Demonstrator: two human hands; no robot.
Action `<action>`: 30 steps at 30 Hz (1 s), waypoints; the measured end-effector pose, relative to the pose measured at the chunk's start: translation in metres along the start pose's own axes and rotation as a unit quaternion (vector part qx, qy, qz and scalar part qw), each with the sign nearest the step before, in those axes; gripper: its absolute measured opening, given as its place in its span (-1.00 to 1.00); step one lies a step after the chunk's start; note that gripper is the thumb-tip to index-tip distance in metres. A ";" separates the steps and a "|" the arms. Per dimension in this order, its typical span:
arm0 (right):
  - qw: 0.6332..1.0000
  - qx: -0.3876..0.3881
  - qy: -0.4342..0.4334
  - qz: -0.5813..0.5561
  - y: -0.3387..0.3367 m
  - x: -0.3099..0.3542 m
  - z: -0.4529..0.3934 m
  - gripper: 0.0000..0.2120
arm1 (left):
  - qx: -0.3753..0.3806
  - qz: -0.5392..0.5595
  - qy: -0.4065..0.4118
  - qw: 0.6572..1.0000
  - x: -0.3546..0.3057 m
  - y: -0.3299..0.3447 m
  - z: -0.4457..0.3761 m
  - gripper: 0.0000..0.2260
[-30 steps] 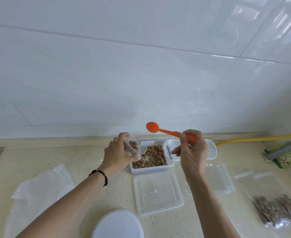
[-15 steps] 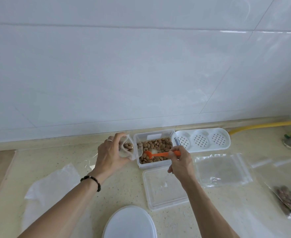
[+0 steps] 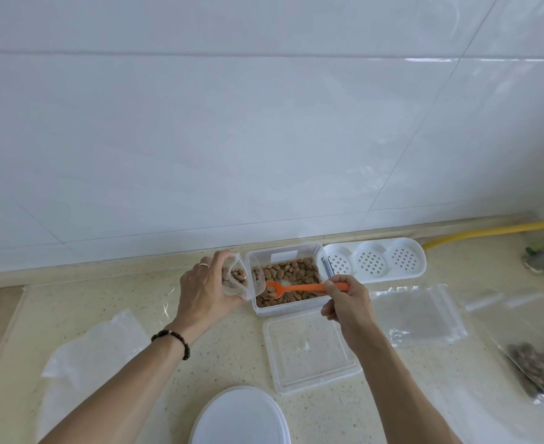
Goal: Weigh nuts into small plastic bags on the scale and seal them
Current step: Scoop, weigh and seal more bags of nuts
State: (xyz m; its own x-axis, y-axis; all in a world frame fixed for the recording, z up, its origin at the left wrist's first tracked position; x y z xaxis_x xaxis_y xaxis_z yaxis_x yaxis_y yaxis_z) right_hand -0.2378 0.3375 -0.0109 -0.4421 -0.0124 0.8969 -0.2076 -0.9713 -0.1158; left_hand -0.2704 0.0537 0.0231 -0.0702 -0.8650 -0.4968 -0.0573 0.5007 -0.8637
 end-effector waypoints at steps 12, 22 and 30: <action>0.989 -0.027 -0.140 0.029 -0.006 0.104 0.026 -0.95 | 0.057 0.007 -0.053 0.997 -0.012 0.007 -0.016 -0.33; 0.905 0.026 -0.367 0.214 0.040 0.167 0.102 -0.86 | 0.068 0.175 -0.076 0.979 -0.035 -0.011 -0.005 -0.25; 0.931 -0.071 -0.338 0.120 -0.006 0.169 0.148 -0.83 | 0.070 0.249 -0.049 0.965 -0.063 -0.027 0.018 -0.22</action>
State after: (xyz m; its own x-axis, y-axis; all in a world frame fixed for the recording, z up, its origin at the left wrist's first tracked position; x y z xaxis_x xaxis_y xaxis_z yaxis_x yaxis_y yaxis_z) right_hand -0.1825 0.3065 0.2045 0.1497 -0.4185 0.8958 -0.3077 -0.8807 -0.3600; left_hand -0.2461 0.0942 0.0765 0.0407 -0.5205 -0.8529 0.0945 0.8518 -0.5153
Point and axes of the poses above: each hand's wrist, its own z-axis away from the middle knuckle, its own y-axis out of the palm, x = y × z, the point moved 10 cm from there along -z, towards the middle knuckle, and after that the axes turned 2 degrees about x, right-handed, at the moved point
